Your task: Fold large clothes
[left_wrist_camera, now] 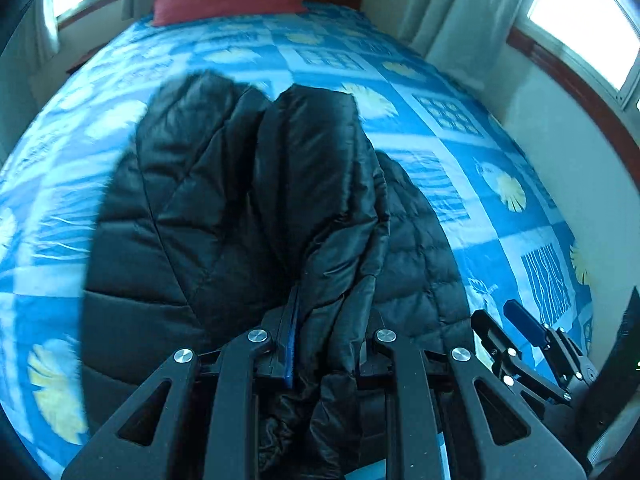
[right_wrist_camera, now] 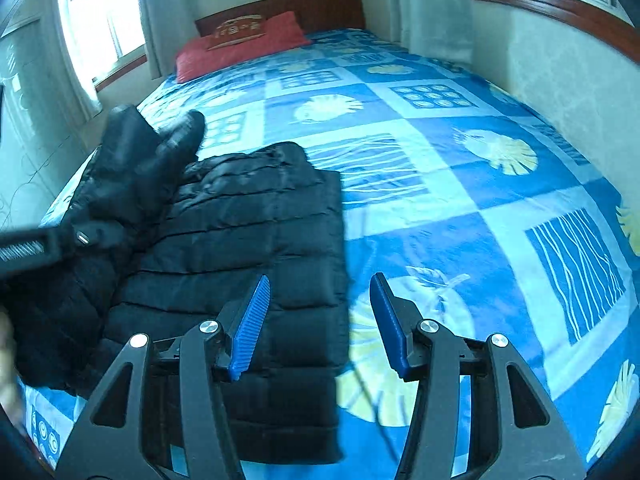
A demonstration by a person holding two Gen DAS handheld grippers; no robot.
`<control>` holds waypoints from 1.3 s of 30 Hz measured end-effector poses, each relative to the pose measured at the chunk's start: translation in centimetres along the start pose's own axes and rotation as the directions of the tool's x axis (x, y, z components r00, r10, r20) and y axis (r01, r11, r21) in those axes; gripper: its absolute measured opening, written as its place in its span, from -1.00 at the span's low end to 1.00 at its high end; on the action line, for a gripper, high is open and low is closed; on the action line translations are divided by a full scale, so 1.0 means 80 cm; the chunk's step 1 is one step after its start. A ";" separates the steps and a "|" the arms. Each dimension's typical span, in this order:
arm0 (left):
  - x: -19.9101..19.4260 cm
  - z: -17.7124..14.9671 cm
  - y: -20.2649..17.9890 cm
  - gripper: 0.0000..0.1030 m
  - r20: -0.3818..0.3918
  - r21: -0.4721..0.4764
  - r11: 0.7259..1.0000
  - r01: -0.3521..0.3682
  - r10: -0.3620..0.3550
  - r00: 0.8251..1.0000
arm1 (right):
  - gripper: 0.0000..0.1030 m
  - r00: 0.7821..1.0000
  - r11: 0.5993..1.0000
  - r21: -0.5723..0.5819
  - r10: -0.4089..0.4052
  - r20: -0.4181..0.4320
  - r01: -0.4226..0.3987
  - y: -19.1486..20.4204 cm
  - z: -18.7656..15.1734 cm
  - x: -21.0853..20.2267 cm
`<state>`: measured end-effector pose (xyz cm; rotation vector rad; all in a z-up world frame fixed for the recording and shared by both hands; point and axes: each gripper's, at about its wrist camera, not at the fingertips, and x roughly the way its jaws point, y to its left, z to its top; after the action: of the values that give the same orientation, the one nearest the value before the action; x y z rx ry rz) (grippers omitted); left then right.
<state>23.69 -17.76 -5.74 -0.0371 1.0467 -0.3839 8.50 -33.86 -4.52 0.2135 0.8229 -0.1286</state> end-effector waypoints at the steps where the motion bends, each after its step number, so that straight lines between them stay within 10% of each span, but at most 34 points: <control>1: 0.012 -0.003 -0.007 -0.64 -0.013 0.003 1.000 0.006 -0.006 1.000 | 0.01 1.000 1.000 0.009 -0.003 -0.001 0.003 -0.005 -0.002 0.000; 12: 0.031 -0.018 -0.041 -0.58 -0.023 0.012 1.000 -0.014 0.014 1.000 | 0.01 1.000 0.999 0.033 -0.012 -0.010 0.013 -0.027 -0.010 -0.001; 18: 0.002 -0.024 -0.060 -0.02 0.013 0.020 0.999 0.035 -0.035 0.999 | 0.01 1.000 0.999 0.030 -0.026 -0.001 0.026 -0.029 -0.013 -0.013; 31: -0.062 -0.040 -0.064 -0.02 0.065 0.034 0.992 0.122 -0.124 0.990 | 0.02 0.999 1.000 0.012 -0.010 0.048 0.009 -0.006 -0.010 -0.057; 39: -0.112 -0.045 0.015 0.09 0.226 0.040 0.999 -0.029 0.019 0.974 | 0.35 0.994 0.995 0.012 0.095 0.053 -0.096 0.042 0.008 -0.053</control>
<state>17.06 -13.22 -0.33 -0.0290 0.8139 -0.3709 6.76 -30.64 -0.54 0.2615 0.7587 -0.0502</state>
